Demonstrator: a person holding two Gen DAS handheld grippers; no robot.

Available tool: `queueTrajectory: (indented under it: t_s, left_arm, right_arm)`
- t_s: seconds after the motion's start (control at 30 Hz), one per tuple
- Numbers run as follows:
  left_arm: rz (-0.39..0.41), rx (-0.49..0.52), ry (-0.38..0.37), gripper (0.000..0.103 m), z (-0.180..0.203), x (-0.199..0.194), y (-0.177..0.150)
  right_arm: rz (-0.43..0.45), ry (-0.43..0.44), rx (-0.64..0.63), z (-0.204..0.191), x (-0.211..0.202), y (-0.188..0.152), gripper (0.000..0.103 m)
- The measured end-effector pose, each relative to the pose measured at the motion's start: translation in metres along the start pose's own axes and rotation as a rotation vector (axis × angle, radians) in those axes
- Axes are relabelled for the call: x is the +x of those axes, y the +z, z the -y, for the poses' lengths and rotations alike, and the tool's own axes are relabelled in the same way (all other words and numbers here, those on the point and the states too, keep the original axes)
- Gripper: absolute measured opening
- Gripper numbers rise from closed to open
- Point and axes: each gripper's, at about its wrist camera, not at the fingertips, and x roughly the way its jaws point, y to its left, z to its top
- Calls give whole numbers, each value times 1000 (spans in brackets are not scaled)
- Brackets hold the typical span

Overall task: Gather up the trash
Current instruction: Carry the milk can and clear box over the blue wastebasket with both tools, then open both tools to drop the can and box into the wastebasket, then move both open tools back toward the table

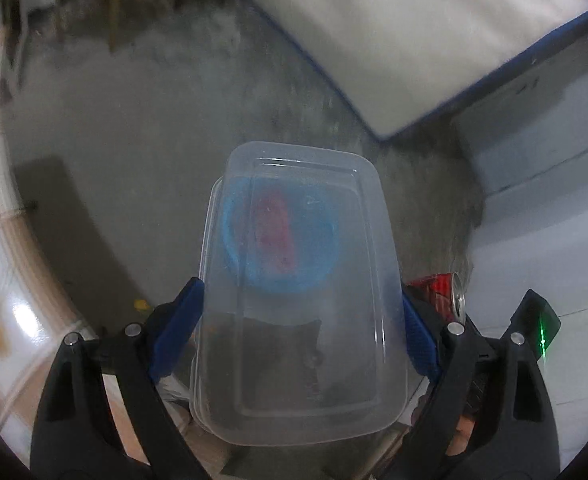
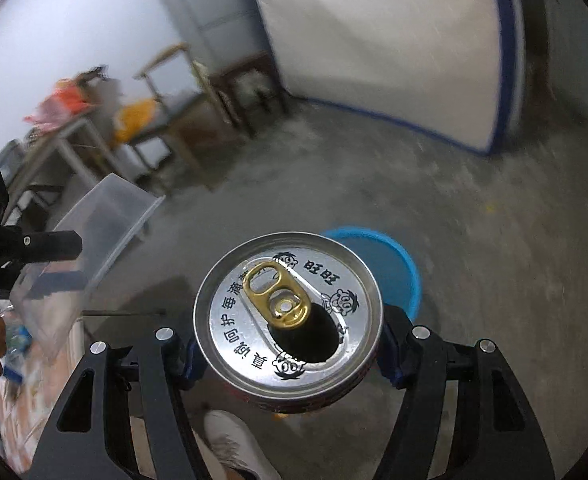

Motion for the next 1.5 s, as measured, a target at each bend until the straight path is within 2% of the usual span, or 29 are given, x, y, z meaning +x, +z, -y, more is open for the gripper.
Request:
queueTrajectory:
  t_s: [0.07, 0.2, 0.37, 0.47, 0.57, 0.77, 0.9, 1.03, 1.13, 1.2, 1.33, 1.4, 1.5]
  left_arm:
    - [-56, -21, 28, 86, 6, 41, 14]
    - [-134, -108, 33, 87, 4, 100, 35]
    - [-183, -176, 62, 89, 2, 150, 45]
    - [-167, -182, 73, 91, 8, 160, 51]
    - [-140, -170, 59, 92, 11, 159, 52]
    - [-132, -173, 42, 92, 11, 150, 53]
    - [-105, -174, 37, 92, 11, 136, 54]
    - [-50, -134, 32, 92, 19, 102, 54]
    - [-5, -115, 34, 92, 25, 55, 45]
    - [19, -75, -9, 92, 32, 14, 36]
    - [150, 18, -28, 92, 36, -73, 4]
    - [219, 26, -19, 92, 30, -112, -19]
    - [267, 21, 5, 92, 17, -147, -54]
  right_arm:
    - [-50, -17, 35, 21, 26, 3, 64]
    - [-122, -38, 90, 51, 74, 11, 65]
    - [-168, -37, 121, 74, 124, 24, 65]
    - [-225, -25, 145, 87, 160, 25, 66]
    - [-270, -23, 170, 94, 189, 23, 71]
    - [-255, -9, 189, 97, 188, 24, 72]
    - [-220, -8, 166, 95, 171, 25, 72]
    - [-171, -6, 139, 93, 138, 25, 72]
    - [-112, 4, 153, 91, 92, 20, 72]
    - [-43, 34, 152, 86, 48, 14, 72]
    - [42, 56, 131, 78, -7, -7, 73]
    - [52, 66, 141, 77, -20, -21, 73]
    - [43, 80, 154, 75, -24, -38, 73]
